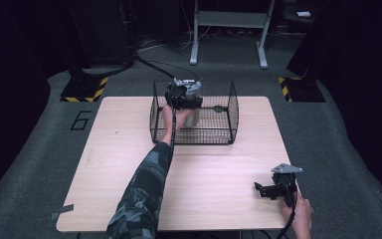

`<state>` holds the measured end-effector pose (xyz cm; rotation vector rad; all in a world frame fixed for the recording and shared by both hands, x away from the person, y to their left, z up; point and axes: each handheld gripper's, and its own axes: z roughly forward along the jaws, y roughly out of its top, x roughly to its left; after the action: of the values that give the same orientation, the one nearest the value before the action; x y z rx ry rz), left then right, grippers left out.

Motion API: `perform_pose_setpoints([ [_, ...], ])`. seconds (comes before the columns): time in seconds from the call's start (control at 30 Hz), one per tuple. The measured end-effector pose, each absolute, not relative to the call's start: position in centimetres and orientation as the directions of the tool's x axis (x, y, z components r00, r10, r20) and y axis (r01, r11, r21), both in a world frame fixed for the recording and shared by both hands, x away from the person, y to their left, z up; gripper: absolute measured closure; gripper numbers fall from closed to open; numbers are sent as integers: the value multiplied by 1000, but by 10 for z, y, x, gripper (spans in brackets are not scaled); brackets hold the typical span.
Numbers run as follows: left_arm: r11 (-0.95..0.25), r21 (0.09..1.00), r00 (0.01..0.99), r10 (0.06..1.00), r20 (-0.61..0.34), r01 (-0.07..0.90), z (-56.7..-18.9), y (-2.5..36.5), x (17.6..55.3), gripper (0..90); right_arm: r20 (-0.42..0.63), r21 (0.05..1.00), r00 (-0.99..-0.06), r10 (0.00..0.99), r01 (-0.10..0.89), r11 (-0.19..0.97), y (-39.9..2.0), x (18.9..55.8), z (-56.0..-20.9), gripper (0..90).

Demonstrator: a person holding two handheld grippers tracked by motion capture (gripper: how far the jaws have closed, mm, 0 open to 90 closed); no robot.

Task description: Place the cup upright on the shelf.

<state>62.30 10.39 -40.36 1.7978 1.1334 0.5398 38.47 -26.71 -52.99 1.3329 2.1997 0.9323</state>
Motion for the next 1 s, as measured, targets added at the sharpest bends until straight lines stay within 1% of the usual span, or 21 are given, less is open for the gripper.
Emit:
perform_pose_setpoints([
  [0.2, -164, 849, 478, 871, -114, 502, -407, 103, 625, 25, 3, 717, -462, 887, 619, 320, -267, 384, -530, 0],
  [0.47, -216, 809, 496, 862, -105, 546, -409, 102, 628, 24, 3, 718, -462, 887, 618, 320, -267, 385, -530, 0],
  [0.5, -197, 813, 486, 866, -117, 548, -411, 100, 628, 23, 3, 718, -462, 887, 618, 320, -267, 385, -530, 0],
  [0.73, -203, 791, 481, 868, -128, 577, -414, 97, 629, 23, 1, 718, -464, 886, 617, 322, -267, 385, -530, 0],
  [1.0, -248, 763, 490, 866, -102, 597, -417, 99, 631, 23, 3, 718, -462, 887, 619, 320, -267, 385, -530, 0],
])
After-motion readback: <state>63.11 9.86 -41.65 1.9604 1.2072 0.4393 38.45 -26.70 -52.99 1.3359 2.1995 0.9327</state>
